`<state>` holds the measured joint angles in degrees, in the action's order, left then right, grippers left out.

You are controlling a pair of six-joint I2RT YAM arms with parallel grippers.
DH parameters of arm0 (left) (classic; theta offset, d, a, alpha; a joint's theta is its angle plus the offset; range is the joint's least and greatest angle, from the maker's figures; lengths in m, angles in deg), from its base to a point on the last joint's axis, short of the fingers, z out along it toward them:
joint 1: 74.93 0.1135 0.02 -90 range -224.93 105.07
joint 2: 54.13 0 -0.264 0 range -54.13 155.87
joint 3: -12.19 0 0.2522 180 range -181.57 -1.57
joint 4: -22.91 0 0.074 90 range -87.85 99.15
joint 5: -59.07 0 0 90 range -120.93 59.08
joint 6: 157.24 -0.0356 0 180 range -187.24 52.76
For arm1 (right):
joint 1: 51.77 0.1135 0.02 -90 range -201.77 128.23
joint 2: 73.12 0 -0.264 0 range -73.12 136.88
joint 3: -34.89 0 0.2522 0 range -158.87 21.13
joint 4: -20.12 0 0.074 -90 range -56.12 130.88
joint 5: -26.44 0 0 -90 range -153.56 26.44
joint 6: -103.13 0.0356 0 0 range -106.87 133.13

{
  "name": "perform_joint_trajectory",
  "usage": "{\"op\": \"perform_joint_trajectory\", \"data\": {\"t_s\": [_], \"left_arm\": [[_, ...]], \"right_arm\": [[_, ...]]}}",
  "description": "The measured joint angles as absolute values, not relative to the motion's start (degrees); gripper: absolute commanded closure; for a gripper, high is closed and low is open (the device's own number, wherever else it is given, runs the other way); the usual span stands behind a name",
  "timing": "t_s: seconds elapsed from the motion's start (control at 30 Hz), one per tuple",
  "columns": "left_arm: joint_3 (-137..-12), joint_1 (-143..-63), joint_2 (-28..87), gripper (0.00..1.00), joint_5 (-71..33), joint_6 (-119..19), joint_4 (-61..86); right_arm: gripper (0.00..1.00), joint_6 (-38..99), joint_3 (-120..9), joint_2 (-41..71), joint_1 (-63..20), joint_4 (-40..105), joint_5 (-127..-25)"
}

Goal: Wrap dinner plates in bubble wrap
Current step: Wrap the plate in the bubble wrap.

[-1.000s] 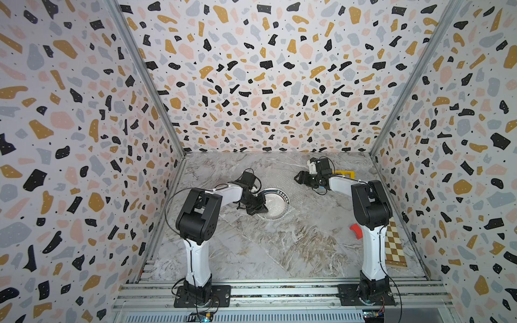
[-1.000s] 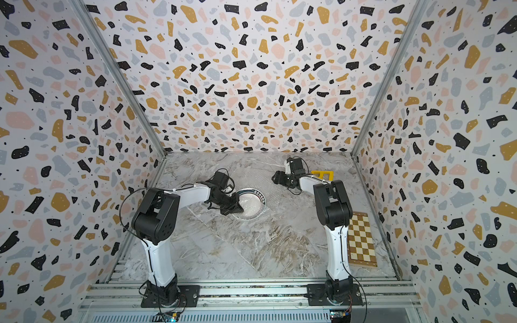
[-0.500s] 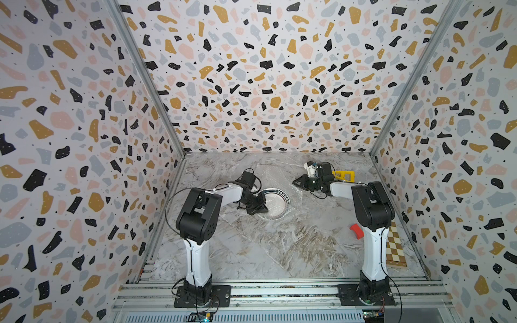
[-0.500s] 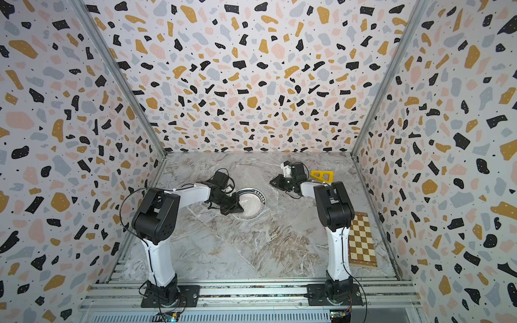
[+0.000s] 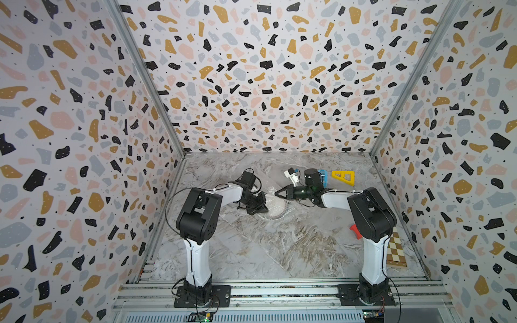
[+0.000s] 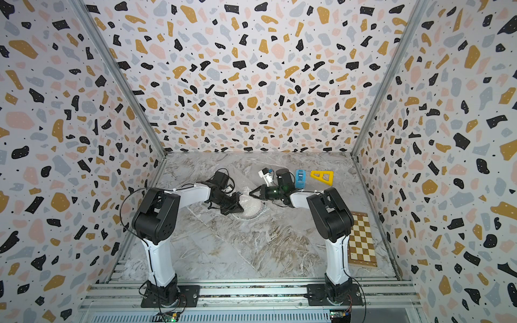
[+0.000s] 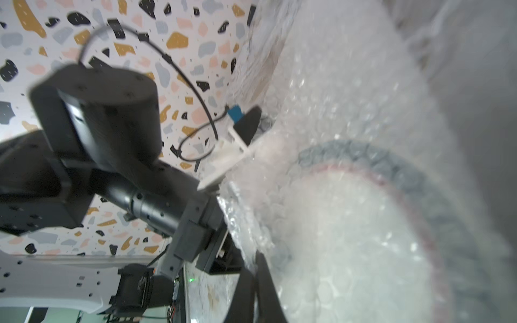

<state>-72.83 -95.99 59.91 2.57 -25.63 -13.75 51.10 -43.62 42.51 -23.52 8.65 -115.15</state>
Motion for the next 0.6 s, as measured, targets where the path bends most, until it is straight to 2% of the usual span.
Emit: {"op": "perform_joint_trajectory", "data": {"t_s": [0.17, 0.6], "left_arm": [[-72.9, -96.0, 59.9, 0.96, 2.6, -25.6, -13.7], [-73.2, -95.0, 59.5, 0.93, 3.7, -25.7, -14.4]], "right_arm": [[0.95, 47.0, -41.8, 42.5, -20.4, 13.4, -111.9], [0.95, 39.5, -40.6, 42.3, -18.9, 20.2, -103.9]]}}
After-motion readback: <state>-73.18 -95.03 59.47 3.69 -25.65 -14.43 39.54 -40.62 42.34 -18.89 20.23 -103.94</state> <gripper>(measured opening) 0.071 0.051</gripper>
